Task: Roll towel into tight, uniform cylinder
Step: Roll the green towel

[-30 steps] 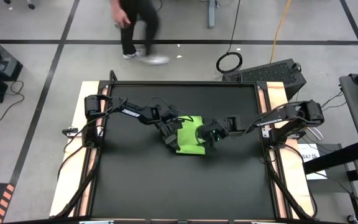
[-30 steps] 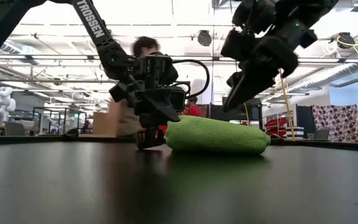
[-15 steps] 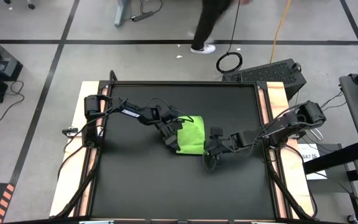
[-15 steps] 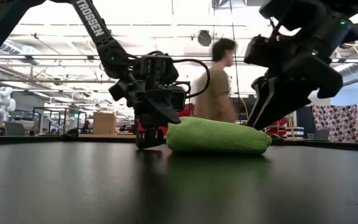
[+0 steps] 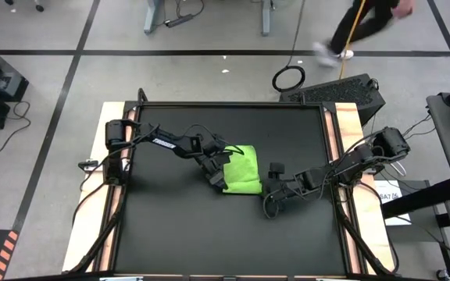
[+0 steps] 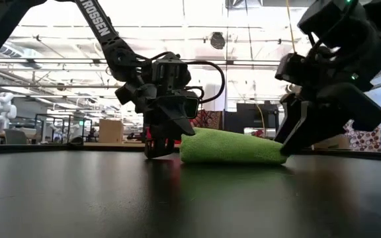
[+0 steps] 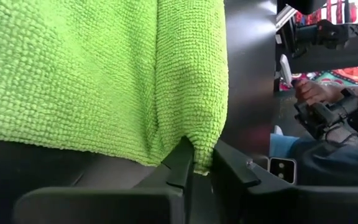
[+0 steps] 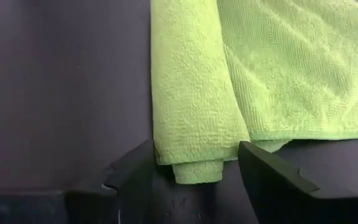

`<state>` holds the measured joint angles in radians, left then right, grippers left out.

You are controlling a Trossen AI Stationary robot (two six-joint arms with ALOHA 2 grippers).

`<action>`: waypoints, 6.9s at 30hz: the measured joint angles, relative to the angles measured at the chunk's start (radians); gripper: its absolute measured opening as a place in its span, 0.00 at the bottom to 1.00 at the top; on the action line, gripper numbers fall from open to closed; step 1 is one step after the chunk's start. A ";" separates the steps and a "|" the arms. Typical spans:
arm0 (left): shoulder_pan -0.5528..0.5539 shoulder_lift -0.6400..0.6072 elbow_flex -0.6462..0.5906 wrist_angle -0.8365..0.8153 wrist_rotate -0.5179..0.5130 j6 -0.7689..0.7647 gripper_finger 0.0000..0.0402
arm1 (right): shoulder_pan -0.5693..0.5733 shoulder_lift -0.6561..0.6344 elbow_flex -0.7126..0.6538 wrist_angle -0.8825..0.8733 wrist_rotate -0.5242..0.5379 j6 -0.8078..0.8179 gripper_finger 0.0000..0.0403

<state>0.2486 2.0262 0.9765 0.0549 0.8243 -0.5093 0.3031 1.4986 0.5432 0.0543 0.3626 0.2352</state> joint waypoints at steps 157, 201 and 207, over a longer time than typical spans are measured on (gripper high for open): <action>-0.414 -0.152 0.189 -0.397 -0.959 0.838 0.54 | -0.396 0.184 -0.114 0.473 -0.684 0.186 0.04; -0.133 -0.299 0.184 -0.383 -0.342 0.590 0.03 | -0.396 -0.024 -0.116 0.412 -0.887 0.280 0.04; -0.102 -0.412 0.231 -0.411 -0.308 0.589 0.03 | -0.425 -0.217 -0.105 0.397 -0.892 0.292 0.04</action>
<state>0.1471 1.6138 1.2076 -0.3561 0.5163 0.0799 -0.1220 1.2816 0.4382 0.4516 -0.5295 0.5271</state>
